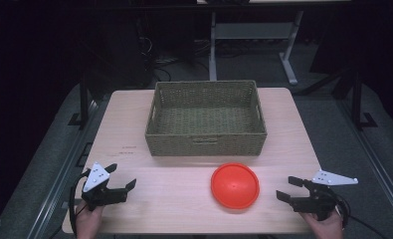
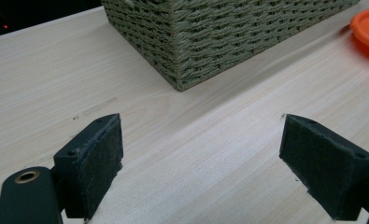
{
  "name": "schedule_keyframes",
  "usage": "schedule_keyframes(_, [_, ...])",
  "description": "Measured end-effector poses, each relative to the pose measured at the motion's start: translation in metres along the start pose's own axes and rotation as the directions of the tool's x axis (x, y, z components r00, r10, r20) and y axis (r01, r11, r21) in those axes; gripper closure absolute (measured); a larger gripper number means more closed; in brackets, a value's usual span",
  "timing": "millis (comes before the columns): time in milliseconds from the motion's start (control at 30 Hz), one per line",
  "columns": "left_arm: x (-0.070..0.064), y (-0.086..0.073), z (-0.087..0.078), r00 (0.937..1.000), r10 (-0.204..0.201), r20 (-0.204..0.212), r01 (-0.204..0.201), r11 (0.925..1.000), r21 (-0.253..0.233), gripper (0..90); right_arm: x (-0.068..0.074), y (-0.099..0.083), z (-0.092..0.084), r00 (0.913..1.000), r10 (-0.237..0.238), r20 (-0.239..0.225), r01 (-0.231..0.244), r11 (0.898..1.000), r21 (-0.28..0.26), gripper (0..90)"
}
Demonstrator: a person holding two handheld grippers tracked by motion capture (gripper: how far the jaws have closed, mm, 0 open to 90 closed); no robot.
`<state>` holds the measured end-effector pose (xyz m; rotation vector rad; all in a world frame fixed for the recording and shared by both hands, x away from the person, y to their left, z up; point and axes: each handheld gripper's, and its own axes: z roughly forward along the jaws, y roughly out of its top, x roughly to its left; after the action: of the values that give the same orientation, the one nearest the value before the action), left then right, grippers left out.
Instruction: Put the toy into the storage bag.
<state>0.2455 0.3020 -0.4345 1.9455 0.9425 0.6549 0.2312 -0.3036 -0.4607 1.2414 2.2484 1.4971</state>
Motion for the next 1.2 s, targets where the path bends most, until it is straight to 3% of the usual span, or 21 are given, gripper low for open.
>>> schedule_keyframes(233, [0.000, -0.002, -0.002, 1.0000, -0.003, 0.001, 0.003, 1.0000, -0.009, 12.9, 0.003, 0.010, 0.002, 0.9995, 0.006, -0.031, -0.006, 1.000, 0.002, 17.6])
schedule_keyframes(600, [0.002, -0.001, -0.001, 1.0000, -0.001, 0.002, 0.001, 0.9999, -0.013, 12.9, 0.020, 0.048, 0.019, 0.9955, -0.037, -0.087, 0.046, 0.992, 0.114, 17.8])
schedule_keyframes(667, [0.003, -0.001, -0.001, 1.0000, -0.003, 0.002, 0.003, 0.9999, -0.014, 12.9, 0.024, 0.062, 0.026, 0.9935, -0.056, -0.099, 0.071, 0.986, 0.152, 17.9])
schedule_keyframes(800, [0.003, -0.001, -0.002, 1.0000, -0.004, 0.001, 0.004, 0.9998, -0.018, 12.9, 0.027, 0.074, 0.033, 0.9912, -0.065, -0.115, 0.085, 0.980, 0.178, 17.9])
schedule_keyframes(967, [0.002, -0.001, -0.002, 1.0000, -0.003, 0.000, 0.003, 0.9998, -0.019, 12.8, 0.029, 0.085, 0.043, 0.9892, -0.070, -0.129, 0.096, 0.973, 0.211, 18.0])
schedule_keyframes(1000, [0.002, -0.001, -0.001, 1.0000, -0.002, -0.001, 0.002, 0.9998, -0.019, 12.8, 0.030, 0.089, 0.049, 0.9886, -0.073, -0.132, 0.103, 0.966, 0.239, 17.9])
schedule_keyframes(1167, [0.002, 0.000, -0.002, 1.0000, 0.003, -0.004, -0.003, 0.9999, -0.015, 12.9, 0.032, 0.098, 0.057, 0.9862, -0.079, -0.146, 0.115, 0.958, 0.262, 18.6])
schedule_keyframes(1200, [0.002, 0.000, -0.002, 1.0000, 0.007, -0.004, -0.007, 0.9998, -0.017, 12.9, 0.033, 0.101, 0.061, 0.9858, -0.076, -0.150, 0.116, 0.953, 0.280, 18.6])
